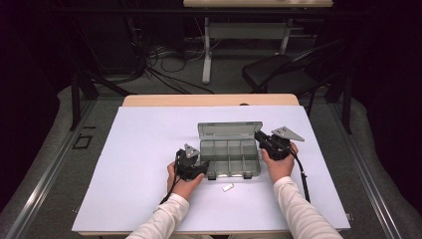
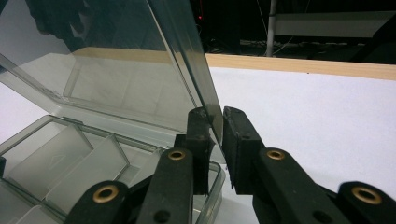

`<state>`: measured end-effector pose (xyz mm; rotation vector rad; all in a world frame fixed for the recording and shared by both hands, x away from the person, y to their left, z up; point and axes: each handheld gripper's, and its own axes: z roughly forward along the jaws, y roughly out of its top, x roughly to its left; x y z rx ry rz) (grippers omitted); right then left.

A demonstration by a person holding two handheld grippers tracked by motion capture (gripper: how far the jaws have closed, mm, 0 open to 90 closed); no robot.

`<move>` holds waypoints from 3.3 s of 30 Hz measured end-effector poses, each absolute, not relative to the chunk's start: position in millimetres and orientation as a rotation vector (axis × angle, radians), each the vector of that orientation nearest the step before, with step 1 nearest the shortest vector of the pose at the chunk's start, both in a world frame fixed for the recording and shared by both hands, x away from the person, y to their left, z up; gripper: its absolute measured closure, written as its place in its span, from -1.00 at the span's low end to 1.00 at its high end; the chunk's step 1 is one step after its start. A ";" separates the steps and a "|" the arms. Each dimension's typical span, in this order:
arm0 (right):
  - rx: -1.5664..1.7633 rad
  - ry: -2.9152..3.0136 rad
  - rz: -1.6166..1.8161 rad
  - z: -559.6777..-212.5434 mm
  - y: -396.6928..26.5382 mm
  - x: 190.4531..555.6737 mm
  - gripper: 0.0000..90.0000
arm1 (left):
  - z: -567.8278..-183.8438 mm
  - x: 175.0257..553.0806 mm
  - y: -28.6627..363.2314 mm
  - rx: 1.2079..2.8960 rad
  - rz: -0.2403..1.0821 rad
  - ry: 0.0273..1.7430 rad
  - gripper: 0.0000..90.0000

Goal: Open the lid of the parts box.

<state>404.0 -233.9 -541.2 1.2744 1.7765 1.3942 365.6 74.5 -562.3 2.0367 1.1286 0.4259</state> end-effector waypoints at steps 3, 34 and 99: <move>1.274 1.776 1.393 -541.1 -233.8 404.0 0.80 | -563.7 366.8 74.2 2.046 0.416 1.121 0.06; 1.302 1.761 1.384 -540.5 -231.1 404.5 0.80 | -565.7 366.6 67.1 2.085 0.459 1.091 0.14; 1.651 1.820 1.093 -517.3 -213.6 452.9 0.96 | -566.1 366.8 66.6 2.049 0.453 1.147 0.25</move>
